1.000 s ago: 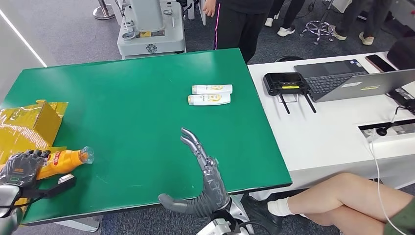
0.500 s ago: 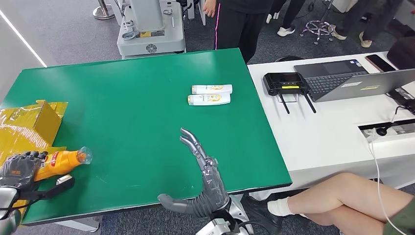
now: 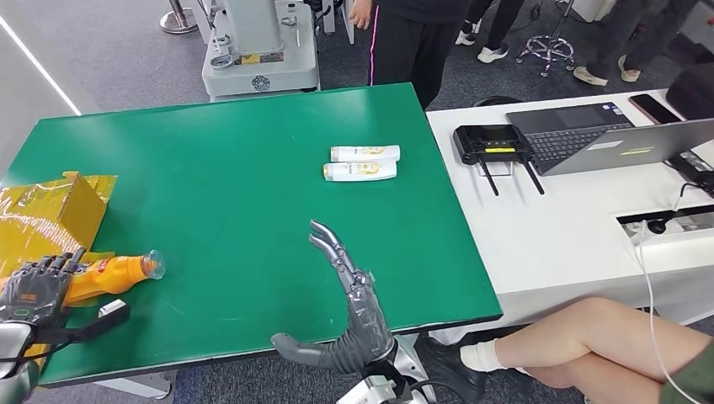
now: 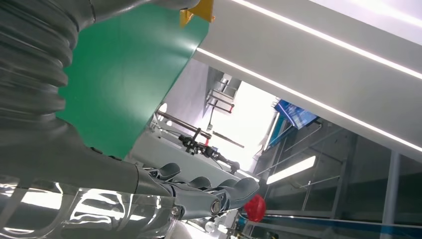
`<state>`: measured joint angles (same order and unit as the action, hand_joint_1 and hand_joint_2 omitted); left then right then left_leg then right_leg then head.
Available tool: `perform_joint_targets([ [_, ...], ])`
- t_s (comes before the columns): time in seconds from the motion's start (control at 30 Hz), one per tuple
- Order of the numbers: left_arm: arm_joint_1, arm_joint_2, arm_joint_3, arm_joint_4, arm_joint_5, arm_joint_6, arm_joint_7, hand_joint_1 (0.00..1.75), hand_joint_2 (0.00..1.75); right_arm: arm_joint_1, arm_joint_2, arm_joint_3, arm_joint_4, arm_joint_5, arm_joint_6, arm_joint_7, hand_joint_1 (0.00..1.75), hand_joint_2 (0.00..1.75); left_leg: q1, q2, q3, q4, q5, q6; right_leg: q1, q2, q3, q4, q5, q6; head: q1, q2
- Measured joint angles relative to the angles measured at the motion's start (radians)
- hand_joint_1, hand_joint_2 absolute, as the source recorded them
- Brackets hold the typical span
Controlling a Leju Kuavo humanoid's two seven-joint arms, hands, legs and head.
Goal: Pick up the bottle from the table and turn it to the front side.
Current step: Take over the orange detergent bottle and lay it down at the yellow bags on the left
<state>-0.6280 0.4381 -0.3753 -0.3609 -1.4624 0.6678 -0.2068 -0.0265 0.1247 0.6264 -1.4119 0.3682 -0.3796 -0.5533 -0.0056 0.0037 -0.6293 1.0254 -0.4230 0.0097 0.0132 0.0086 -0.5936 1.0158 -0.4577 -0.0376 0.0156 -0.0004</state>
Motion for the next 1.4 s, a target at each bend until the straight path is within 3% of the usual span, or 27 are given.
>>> perform_joint_targets([
  [0.33, 0.022, -0.007, 0.025, 0.000, -0.009, 0.012, 0.040, 0.00, 1.75, 0.000, 0.001, -0.002, -0.001, 0.000, 0.045, -0.003, 0.00, 1.75, 0.000, 0.000, 0.000, 0.000, 0.000, 0.000, 0.000, 0.000, 0.000, 0.000, 0.000, 0.000, 0.000, 0.000],
  [0.93, 0.022, -0.027, 0.042, 0.000, -0.010, 0.012, 0.037, 0.00, 1.75, 0.001, 0.003, -0.005, -0.001, 0.000, 0.031, -0.009, 0.00, 1.75, 0.000, 0.000, 0.000, 0.000, 0.000, 0.000, 0.000, 0.000, 0.000, 0.000, 0.000, 0.000, 0.000, 0.000],
  [1.13, 0.032, -0.029, 0.083, -0.026, -0.008, 0.017, -0.020, 0.00, 1.75, 0.001, 0.003, -0.006, -0.001, -0.002, 0.025, -0.008, 0.00, 1.75, 0.000, 0.000, 0.000, 0.000, 0.000, 0.000, 0.000, 0.000, 0.000, 0.000, 0.000, 0.000, 0.000, 0.000],
  [1.23, 0.019, -0.027, 0.125, -0.032, 0.016, -0.080, -0.135, 0.00, 1.75, 0.002, 0.004, -0.010, -0.005, -0.004, 0.016, -0.004, 0.00, 1.75, 0.000, 0.000, 0.000, 0.000, 0.000, 0.000, 0.000, 0.000, 0.000, 0.000, 0.000, 0.000, 0.000, 0.000],
  [1.33, -0.035, -0.011, 0.174, -0.031, 0.075, -0.359, -0.265, 0.00, 1.75, 0.005, 0.005, -0.014, -0.015, -0.005, 0.010, -0.002, 0.00, 1.75, 0.000, -0.002, 0.001, 0.000, 0.000, 0.000, 0.000, -0.002, 0.002, 0.000, 0.000, 0.000, 0.000, 0.000],
  [1.4, -0.063, 0.006, 0.193, -0.031, 0.105, -0.486, -0.315, 0.00, 1.75, 0.011, 0.005, -0.018, -0.023, -0.005, 0.008, -0.002, 0.00, 1.75, -0.001, 0.000, 0.004, -0.001, -0.001, -0.002, 0.000, 0.000, 0.003, 0.001, 0.000, -0.001, 0.000, 0.000],
])
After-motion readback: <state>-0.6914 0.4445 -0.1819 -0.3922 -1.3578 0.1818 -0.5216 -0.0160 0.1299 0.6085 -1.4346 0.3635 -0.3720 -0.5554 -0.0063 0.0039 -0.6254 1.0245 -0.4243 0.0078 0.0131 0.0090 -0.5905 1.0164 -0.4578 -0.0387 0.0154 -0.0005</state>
